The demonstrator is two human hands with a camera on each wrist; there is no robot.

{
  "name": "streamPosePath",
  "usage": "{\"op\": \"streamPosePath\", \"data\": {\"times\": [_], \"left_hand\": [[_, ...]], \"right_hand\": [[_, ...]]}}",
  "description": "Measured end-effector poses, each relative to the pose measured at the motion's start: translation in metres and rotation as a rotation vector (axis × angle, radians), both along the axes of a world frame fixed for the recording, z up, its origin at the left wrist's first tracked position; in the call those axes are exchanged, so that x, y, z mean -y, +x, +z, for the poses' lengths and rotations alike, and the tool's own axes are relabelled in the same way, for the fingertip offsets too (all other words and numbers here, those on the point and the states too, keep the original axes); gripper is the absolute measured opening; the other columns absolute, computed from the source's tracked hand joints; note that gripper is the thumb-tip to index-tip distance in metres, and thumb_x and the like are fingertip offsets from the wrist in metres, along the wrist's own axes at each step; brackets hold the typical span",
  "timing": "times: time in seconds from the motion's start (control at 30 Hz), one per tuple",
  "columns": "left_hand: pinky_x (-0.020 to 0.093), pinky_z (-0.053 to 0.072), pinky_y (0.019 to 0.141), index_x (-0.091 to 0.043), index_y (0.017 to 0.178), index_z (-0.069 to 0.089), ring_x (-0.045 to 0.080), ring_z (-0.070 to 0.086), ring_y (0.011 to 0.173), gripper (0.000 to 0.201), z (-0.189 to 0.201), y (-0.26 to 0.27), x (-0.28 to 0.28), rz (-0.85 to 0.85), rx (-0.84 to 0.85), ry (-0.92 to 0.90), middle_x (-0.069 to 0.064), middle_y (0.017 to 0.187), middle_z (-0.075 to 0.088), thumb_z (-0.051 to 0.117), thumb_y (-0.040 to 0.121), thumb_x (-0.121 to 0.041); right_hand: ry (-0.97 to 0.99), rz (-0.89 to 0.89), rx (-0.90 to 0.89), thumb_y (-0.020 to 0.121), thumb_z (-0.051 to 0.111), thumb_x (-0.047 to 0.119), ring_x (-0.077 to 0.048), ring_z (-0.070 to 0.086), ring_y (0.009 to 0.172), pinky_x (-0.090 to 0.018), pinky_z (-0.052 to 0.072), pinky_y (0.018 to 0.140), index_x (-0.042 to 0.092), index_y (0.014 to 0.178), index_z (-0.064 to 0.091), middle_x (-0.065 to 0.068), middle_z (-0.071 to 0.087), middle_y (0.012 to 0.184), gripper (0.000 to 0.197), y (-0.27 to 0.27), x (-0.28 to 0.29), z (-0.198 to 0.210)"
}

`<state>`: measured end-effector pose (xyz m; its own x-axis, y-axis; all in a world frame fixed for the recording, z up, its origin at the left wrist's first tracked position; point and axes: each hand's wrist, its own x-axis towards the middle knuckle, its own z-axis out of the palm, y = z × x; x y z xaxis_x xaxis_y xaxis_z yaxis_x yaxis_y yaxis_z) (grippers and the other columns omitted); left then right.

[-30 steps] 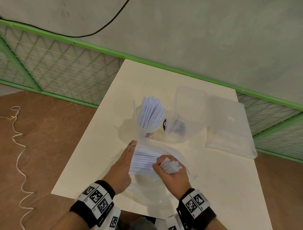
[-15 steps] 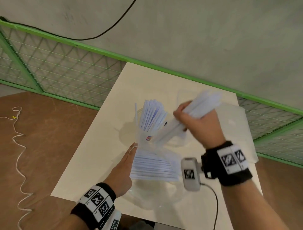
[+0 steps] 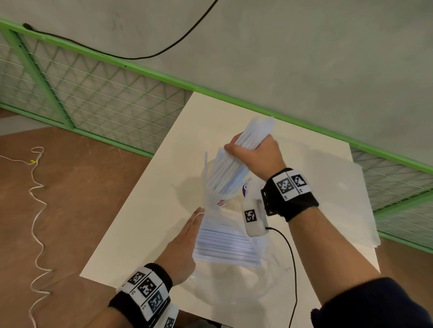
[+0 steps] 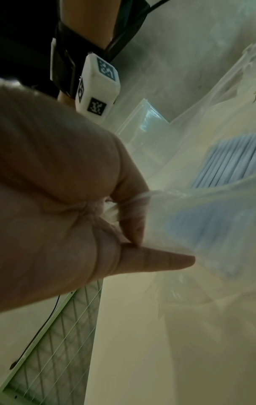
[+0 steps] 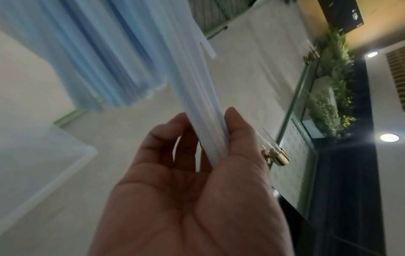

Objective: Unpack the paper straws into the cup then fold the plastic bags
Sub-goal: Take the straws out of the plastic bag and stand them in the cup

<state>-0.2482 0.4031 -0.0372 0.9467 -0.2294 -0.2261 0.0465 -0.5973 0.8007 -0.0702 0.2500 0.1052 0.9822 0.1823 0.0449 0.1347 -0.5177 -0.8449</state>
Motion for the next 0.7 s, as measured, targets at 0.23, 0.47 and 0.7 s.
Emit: {"op": "streamPosePath", "data": {"times": [0.23,0.47,0.7], "left_hand": [[-0.009,0.003,0.094,-0.043,0.141,-0.016,-0.007,-0.001,0.140,0.106,-0.003,0.002,0.000,0.012,0.017,-0.009,-0.027,0.153,-0.016,0.037,0.074,0.020],[0.008,0.013,0.107,-0.043,0.140,-0.016,-0.006,0.000,0.140,0.106,-0.001,0.002,-0.001,0.004,0.035,-0.013,-0.025,0.155,-0.015,0.037,0.074,0.020],[0.011,0.009,0.111,-0.044,0.140,-0.016,-0.006,-0.002,0.142,0.106,-0.001,0.003,0.000,0.006,0.033,0.000,-0.026,0.154,-0.015,0.039,0.075,0.020]], "right_hand": [[-0.018,0.050,0.100,0.067,0.087,0.039,-0.012,0.052,0.115,-0.024,0.043,0.093,0.029,0.122,0.058,0.007,0.055,0.124,0.063,0.000,0.006,-0.026],[-0.261,0.091,0.335,0.094,0.045,0.056,-0.014,0.028,0.143,-0.033,0.023,0.116,0.016,0.150,0.030,0.000,0.033,0.156,0.071,-0.026,0.012,-0.040],[-0.472,0.168,0.370,0.094,0.026,0.063,-0.013,0.011,0.150,-0.034,0.011,0.117,0.016,0.154,0.022,0.001,0.021,0.161,0.077,-0.030,0.009,-0.047]]}}
